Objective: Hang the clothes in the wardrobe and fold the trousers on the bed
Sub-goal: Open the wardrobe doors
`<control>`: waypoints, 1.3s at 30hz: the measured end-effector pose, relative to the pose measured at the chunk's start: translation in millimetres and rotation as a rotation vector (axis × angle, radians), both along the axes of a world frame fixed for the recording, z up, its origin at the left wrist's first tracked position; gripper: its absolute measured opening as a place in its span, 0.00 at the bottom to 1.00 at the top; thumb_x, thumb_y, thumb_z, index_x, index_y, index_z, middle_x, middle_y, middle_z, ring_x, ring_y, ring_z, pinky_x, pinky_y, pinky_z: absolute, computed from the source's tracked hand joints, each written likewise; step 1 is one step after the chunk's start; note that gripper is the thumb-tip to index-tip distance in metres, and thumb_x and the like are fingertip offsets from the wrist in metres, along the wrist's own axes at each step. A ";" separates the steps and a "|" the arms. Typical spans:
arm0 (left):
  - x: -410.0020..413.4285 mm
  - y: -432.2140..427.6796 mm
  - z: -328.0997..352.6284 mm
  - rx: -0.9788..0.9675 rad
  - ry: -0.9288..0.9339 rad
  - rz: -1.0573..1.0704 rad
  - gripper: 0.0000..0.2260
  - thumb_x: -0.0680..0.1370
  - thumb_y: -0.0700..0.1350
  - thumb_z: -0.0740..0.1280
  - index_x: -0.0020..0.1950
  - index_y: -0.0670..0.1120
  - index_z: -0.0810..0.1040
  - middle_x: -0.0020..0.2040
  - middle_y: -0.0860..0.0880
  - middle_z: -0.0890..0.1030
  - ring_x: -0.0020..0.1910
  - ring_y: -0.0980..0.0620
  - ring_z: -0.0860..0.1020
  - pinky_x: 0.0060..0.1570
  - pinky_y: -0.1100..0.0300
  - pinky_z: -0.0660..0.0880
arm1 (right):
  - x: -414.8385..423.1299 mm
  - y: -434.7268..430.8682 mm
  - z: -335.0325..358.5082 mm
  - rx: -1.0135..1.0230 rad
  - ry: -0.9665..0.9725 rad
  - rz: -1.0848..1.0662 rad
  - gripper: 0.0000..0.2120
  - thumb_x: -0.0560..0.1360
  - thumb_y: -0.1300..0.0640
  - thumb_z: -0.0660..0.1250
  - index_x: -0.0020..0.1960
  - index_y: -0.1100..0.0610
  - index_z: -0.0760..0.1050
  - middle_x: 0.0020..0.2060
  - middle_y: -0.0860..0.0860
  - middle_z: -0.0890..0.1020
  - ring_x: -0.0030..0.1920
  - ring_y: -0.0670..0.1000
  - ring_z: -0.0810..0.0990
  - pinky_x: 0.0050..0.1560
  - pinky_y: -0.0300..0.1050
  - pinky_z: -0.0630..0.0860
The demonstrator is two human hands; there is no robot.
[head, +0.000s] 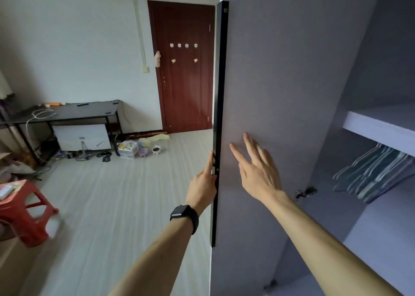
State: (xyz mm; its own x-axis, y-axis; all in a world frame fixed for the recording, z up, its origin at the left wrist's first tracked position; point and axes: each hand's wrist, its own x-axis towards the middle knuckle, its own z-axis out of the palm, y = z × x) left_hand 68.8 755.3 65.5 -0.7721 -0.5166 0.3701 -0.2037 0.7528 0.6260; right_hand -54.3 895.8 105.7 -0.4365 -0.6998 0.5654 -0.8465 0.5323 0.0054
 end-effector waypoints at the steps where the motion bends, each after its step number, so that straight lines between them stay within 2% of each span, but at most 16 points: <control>1: -0.4 -5.5 1.9 -0.020 -0.044 0.002 0.42 0.81 0.35 0.59 0.77 0.67 0.35 0.69 0.47 0.77 0.55 0.43 0.81 0.54 0.49 0.78 | -1.7 -2.3 -3.2 0.026 -0.027 -0.010 0.34 0.82 0.58 0.59 0.82 0.41 0.49 0.82 0.50 0.41 0.81 0.56 0.51 0.77 0.59 0.58; 3: 2.2 -14.8 2.5 -0.045 -0.103 -0.004 0.40 0.83 0.41 0.61 0.78 0.66 0.35 0.71 0.49 0.76 0.55 0.43 0.82 0.53 0.48 0.79 | -2.8 -6.1 -8.8 0.058 -0.055 -0.023 0.35 0.82 0.58 0.60 0.82 0.42 0.46 0.81 0.49 0.37 0.82 0.55 0.47 0.78 0.60 0.56; 6: 7.0 -19.0 -4.3 -0.050 -0.117 -0.013 0.36 0.84 0.52 0.61 0.79 0.66 0.36 0.72 0.52 0.75 0.55 0.47 0.83 0.52 0.47 0.80 | -0.9 -8.3 -16.0 0.074 -0.043 -0.034 0.40 0.79 0.60 0.63 0.82 0.43 0.46 0.81 0.50 0.37 0.82 0.55 0.47 0.78 0.61 0.56; 9: 3.6 -22.9 -10.7 -0.061 -0.107 -0.002 0.37 0.84 0.53 0.62 0.77 0.69 0.34 0.69 0.52 0.78 0.55 0.48 0.83 0.53 0.47 0.80 | -3.0 -7.7 -16.0 0.072 -0.055 -0.028 0.41 0.79 0.60 0.63 0.82 0.41 0.43 0.81 0.49 0.35 0.82 0.54 0.45 0.78 0.60 0.54; 12: 2.1 -22.3 -9.5 -0.062 -0.117 0.004 0.37 0.84 0.50 0.61 0.76 0.69 0.34 0.68 0.52 0.79 0.56 0.47 0.82 0.51 0.47 0.80 | -2.2 -5.8 -9.7 0.078 -0.076 -0.006 0.35 0.83 0.56 0.58 0.82 0.41 0.43 0.80 0.48 0.34 0.82 0.53 0.44 0.79 0.60 0.52; 14: 4.8 -14.3 -6.4 -0.021 -0.073 0.027 0.36 0.83 0.47 0.61 0.80 0.64 0.40 0.73 0.52 0.74 0.63 0.48 0.79 0.56 0.49 0.79 | 4.3 -2.5 -2.1 0.063 -0.095 0.017 0.31 0.84 0.53 0.55 0.82 0.42 0.47 0.82 0.49 0.40 0.82 0.53 0.44 0.79 0.60 0.52; 16: 6.8 -0.4 -6.7 0.040 0.055 0.104 0.34 0.82 0.45 0.63 0.82 0.57 0.47 0.77 0.51 0.65 0.72 0.49 0.69 0.66 0.52 0.73 | 14.7 9.6 4.4 -0.001 -0.108 0.024 0.28 0.84 0.52 0.56 0.82 0.43 0.53 0.82 0.50 0.51 0.82 0.52 0.47 0.78 0.60 0.54; 17: 8.6 8.5 -8.0 0.068 0.131 0.148 0.34 0.81 0.44 0.64 0.82 0.53 0.50 0.77 0.50 0.62 0.74 0.49 0.65 0.69 0.55 0.69 | 22.0 19.1 4.9 -0.052 -0.111 0.029 0.26 0.84 0.52 0.57 0.81 0.44 0.56 0.81 0.50 0.56 0.81 0.53 0.51 0.77 0.60 0.57; 19: 11.2 31.7 -11.9 0.094 0.244 0.170 0.32 0.80 0.43 0.65 0.81 0.51 0.55 0.77 0.50 0.60 0.75 0.51 0.62 0.70 0.61 0.62 | 38.5 47.1 -3.7 -0.193 -0.127 0.038 0.24 0.83 0.52 0.59 0.79 0.47 0.64 0.78 0.50 0.66 0.80 0.53 0.58 0.75 0.57 0.63; 22: 10.2 69.5 -24.9 0.152 0.239 0.042 0.29 0.80 0.44 0.65 0.80 0.52 0.59 0.77 0.53 0.62 0.75 0.54 0.62 0.69 0.64 0.60 | 62.9 98.1 -29.1 -0.376 -0.160 -0.010 0.21 0.82 0.51 0.61 0.74 0.49 0.72 0.73 0.49 0.73 0.78 0.52 0.63 0.73 0.52 0.68; 29: -5.8 157.3 -83.1 0.225 -0.071 -0.341 0.25 0.80 0.44 0.65 0.77 0.51 0.65 0.72 0.50 0.71 0.71 0.50 0.70 0.66 0.61 0.67 | 112.3 232.9 -94.7 -0.420 -0.244 -0.326 0.20 0.82 0.47 0.59 0.71 0.49 0.76 0.71 0.47 0.75 0.77 0.50 0.64 0.70 0.50 0.71; 32: -37.5 208.2 -87.1 0.211 -0.128 -0.572 0.24 0.80 0.42 0.66 0.76 0.51 0.68 0.72 0.50 0.72 0.71 0.49 0.71 0.63 0.66 0.65 | 112.0 292.4 -96.1 -0.435 -0.136 -0.539 0.19 0.81 0.47 0.61 0.69 0.51 0.78 0.69 0.48 0.77 0.76 0.54 0.66 0.70 0.54 0.71; 35: -76.1 258.7 -75.7 0.218 -0.132 -0.774 0.24 0.81 0.44 0.65 0.76 0.54 0.66 0.73 0.53 0.71 0.70 0.54 0.70 0.61 0.69 0.64 | 103.9 341.3 -81.4 -0.446 0.055 -0.733 0.17 0.80 0.49 0.65 0.65 0.54 0.80 0.68 0.52 0.78 0.74 0.59 0.69 0.70 0.57 0.70; 39: -126.7 326.4 -42.7 0.307 -0.121 -1.023 0.25 0.81 0.47 0.66 0.77 0.59 0.64 0.72 0.61 0.69 0.69 0.60 0.70 0.59 0.71 0.66 | 95.2 391.3 -43.7 -0.460 0.221 -0.970 0.19 0.80 0.50 0.67 0.68 0.55 0.78 0.73 0.55 0.72 0.76 0.60 0.65 0.74 0.56 0.65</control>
State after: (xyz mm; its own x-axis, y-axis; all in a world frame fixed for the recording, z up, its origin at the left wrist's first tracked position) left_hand -57.9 1081.7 22.8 -0.9136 0.3380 0.2261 0.3604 0.4152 0.8353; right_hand 41.0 1287.1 62.0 -0.5448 0.1847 0.8180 -0.0710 0.9618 -0.2644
